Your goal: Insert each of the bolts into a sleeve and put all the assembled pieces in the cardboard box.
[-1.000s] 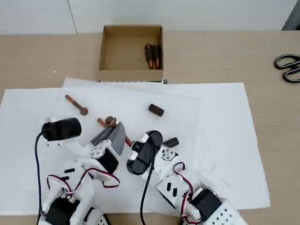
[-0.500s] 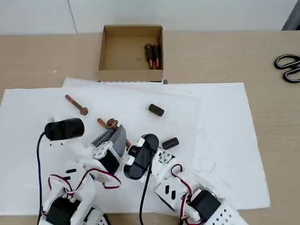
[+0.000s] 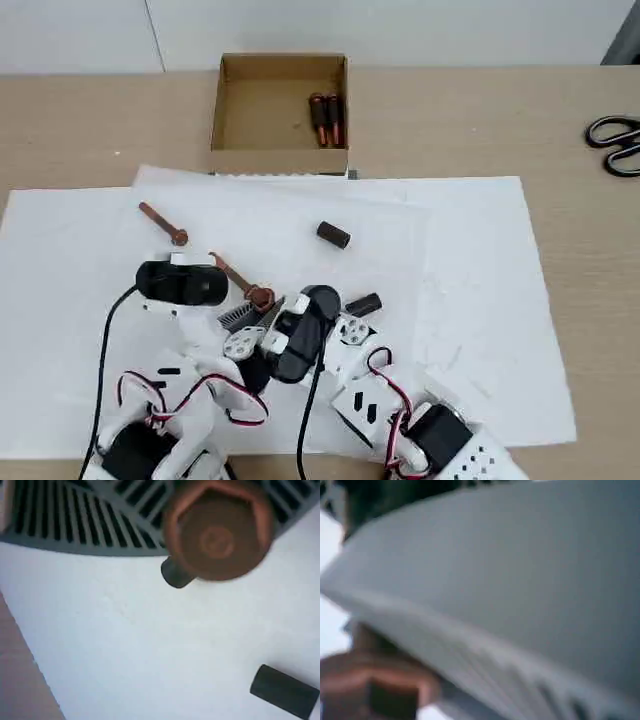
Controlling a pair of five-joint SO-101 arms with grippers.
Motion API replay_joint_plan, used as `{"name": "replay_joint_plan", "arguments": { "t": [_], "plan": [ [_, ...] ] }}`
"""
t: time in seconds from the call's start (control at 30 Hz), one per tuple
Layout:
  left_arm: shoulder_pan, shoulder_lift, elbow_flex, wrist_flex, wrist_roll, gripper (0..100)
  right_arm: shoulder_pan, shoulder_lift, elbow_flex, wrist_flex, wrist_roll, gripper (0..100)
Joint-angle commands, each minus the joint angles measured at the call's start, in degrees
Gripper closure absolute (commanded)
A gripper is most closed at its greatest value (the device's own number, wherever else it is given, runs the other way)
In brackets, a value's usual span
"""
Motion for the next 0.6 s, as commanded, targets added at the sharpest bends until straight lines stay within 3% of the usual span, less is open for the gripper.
{"name": "replay_joint_plan", "arguments": {
  "t": [0.0,0.37,0.57],
  "plan": [
    [0.79,0.44,1.01,0.88,-0.62,99,1.54,-0.75,-5.27,-2.33,1.14,99.5],
    [0.53,0.26,2.77,-0.97,-2.90,98,1.54,-0.75,-5.54,-1.89,1.14,99.5],
    [0.44,0.26,2.68,-1.05,-3.52,79,1.54,-0.66,-5.45,-1.80,1.14,99.5]
  ]
}}
